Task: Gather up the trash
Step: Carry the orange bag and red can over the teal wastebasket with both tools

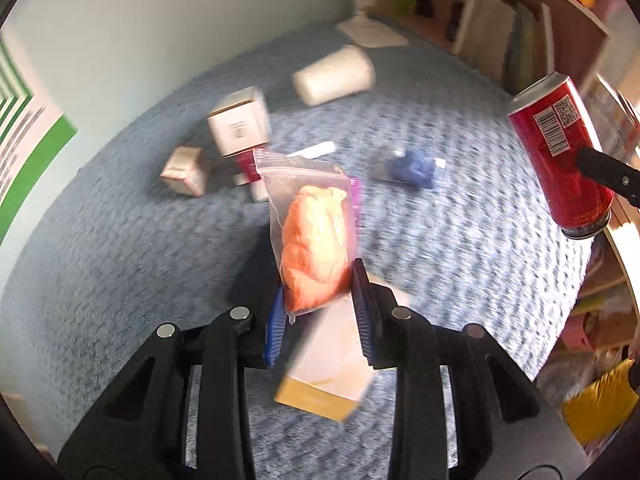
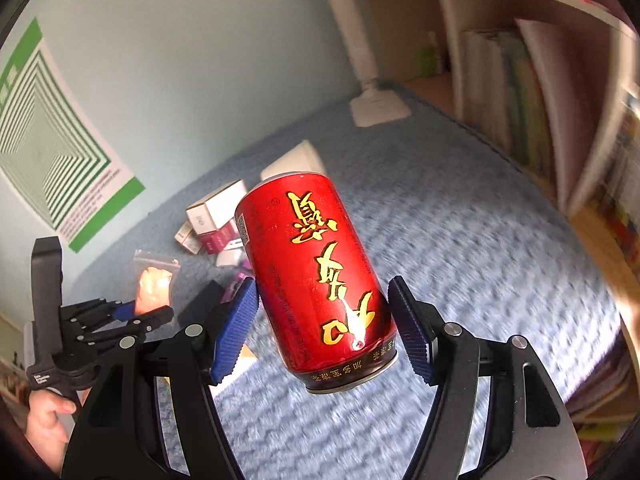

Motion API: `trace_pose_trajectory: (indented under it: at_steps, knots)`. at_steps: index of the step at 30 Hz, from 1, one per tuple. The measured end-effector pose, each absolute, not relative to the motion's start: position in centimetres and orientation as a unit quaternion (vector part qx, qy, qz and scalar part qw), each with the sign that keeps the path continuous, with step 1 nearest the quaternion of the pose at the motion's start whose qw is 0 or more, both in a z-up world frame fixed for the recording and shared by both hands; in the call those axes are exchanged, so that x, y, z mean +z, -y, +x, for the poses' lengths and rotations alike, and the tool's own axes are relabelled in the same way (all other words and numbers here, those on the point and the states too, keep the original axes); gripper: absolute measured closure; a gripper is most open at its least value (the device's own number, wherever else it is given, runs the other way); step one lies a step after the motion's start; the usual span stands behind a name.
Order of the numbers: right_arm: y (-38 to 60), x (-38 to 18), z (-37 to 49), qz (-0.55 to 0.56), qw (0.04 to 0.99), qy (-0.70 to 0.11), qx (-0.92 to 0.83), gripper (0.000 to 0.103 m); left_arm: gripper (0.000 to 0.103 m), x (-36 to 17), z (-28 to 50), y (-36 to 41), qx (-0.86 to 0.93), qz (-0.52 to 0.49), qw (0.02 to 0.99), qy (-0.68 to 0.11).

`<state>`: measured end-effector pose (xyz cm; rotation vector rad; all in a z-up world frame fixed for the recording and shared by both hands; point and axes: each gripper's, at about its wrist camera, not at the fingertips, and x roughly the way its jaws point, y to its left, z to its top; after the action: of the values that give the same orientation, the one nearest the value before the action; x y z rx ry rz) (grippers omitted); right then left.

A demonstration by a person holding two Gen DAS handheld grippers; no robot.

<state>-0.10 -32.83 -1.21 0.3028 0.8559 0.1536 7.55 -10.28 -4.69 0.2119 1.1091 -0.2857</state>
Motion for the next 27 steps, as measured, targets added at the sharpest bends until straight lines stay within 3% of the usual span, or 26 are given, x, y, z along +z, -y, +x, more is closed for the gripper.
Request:
trace_pose_trajectory:
  at_steps: [17,27]
  knots:
    - [46.4,-4.3,-23.3,0.291,0.86,-0.389,-0.16,0.036,0.075,-7.7,-5.7,31.0,-0.386,0.26,0.728,-0.503]
    - [49.8,-10.4,-36.0,0.396,0.792,-0.384,-0.262,0.036,0.075,-12.9,-16.9,40.1,-0.494,0.377,0.612,-0.489]
